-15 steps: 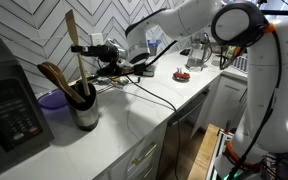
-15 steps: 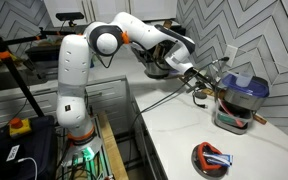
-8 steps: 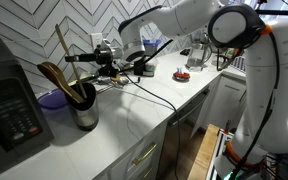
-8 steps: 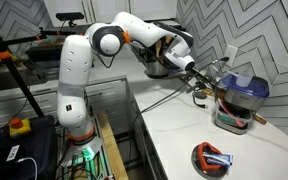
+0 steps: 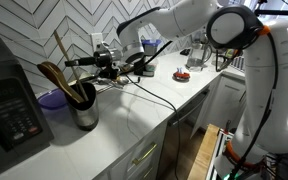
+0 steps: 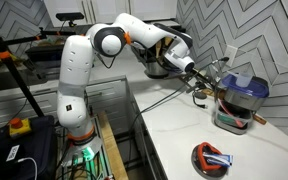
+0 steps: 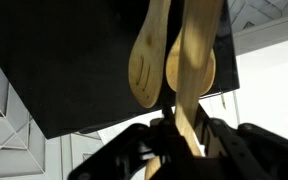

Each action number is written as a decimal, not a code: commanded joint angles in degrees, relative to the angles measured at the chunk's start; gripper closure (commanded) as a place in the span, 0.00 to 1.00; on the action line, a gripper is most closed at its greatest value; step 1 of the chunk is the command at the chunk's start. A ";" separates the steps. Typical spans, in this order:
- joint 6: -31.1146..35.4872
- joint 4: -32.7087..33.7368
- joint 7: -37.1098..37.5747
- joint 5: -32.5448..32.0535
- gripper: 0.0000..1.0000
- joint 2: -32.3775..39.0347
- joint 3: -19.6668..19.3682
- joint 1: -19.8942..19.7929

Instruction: Put the wooden spatula in the utensils box

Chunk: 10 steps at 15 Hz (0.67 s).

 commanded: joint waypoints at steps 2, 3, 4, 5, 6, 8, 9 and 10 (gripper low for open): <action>0.08 0.22 0.04 -0.17 0.77 0.00 0.55 -0.42; 0.08 0.30 0.04 -0.17 0.94 0.00 0.56 -0.42; 1.50 -0.25 -1.18 -0.69 0.94 -0.08 0.50 0.15; 2.97 -0.83 -2.23 -0.83 0.94 0.00 0.39 0.52; 4.03 -1.42 -3.07 -0.50 0.94 0.08 0.46 0.72; 6.49 -2.65 -4.46 0.68 0.94 0.34 0.84 1.11; 7.03 -3.11 -4.45 0.93 0.94 0.58 1.04 1.17; 6.96 -3.65 -4.15 1.20 0.94 0.93 1.39 1.17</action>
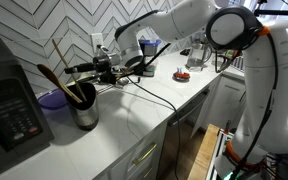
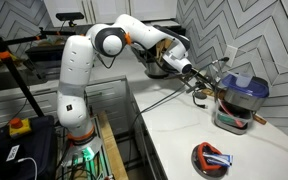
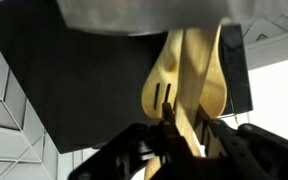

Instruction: Put the wooden spatula in the utensils box

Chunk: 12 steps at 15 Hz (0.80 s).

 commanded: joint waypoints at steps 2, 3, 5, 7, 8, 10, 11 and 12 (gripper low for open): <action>2.16 -2.98 -1.47 0.63 0.94 1.02 1.00 0.56; 2.32 -3.59 -0.86 -0.05 0.94 1.11 1.00 0.66; 2.95 -5.21 0.03 -1.33 0.94 0.56 0.62 0.66; 3.72 -6.78 1.01 -1.87 0.61 -0.58 0.24 0.52; 3.56 -7.09 1.02 -1.81 0.49 -1.16 0.19 0.36; 2.42 -7.60 0.45 -2.07 0.37 -2.49 0.19 0.00; 0.42 -8.03 -0.88 -2.30 0.28 -3.89 0.43 -0.37; -1.17 -8.99 -2.69 -2.25 0.21 -5.88 0.57 -0.66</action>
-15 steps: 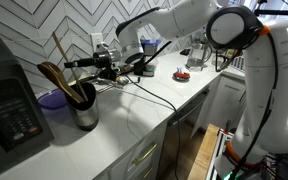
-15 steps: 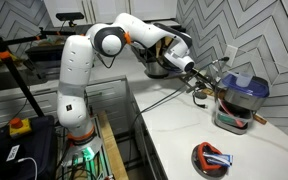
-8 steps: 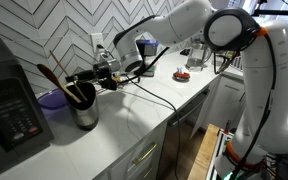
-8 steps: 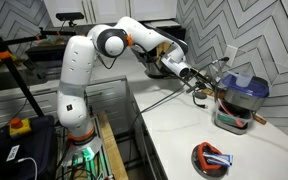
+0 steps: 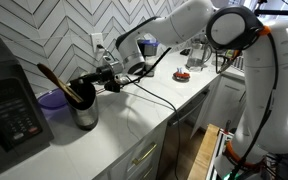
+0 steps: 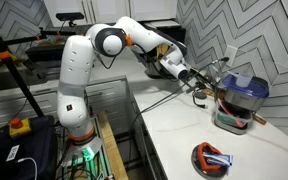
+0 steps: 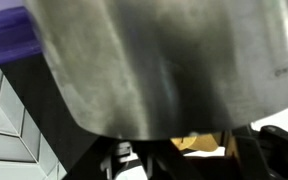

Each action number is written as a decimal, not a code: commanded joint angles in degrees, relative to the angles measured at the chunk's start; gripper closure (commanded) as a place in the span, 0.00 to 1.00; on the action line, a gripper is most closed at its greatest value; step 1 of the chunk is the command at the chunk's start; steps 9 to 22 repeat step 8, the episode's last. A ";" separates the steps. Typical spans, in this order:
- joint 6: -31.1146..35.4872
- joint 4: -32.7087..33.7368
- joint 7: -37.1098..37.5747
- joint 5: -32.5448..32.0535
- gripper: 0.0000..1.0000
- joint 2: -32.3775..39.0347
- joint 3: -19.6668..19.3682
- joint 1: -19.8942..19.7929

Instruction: Put the wooden spatula in the utensils box

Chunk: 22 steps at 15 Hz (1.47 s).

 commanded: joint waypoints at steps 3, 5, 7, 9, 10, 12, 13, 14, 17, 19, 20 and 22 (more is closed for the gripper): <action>-6.70 -8.11 -8.22 -2.12 0.01 -13.31 -0.28 -1.39; -3.34 -11.59 -11.60 1.18 0.00 -18.86 -0.39 -1.46; -5.24 -6.23 -8.73 0.09 0.00 -14.44 -0.03 -1.52; -4.92 -7.61 -9.29 0.36 0.00 -16.78 -0.09 -1.77; -4.92 -7.61 -9.29 0.36 0.00 -16.78 -0.09 -1.77; -4.92 -7.61 -9.29 0.36 0.00 -16.78 -0.09 -1.77; -4.92 -7.61 -9.29 0.36 0.00 -16.78 -0.09 -1.77; -4.92 -7.61 -9.29 0.36 0.00 -16.78 -0.09 -1.77; -4.92 -7.61 -9.29 0.36 0.00 -16.78 -0.09 -1.77; -4.92 -7.61 -9.29 0.36 0.00 -16.78 -0.09 -1.77; -4.92 -7.61 -9.29 0.36 0.00 -16.78 -0.09 -1.77; -4.92 -7.61 -9.29 0.36 0.00 -16.78 -0.09 -1.77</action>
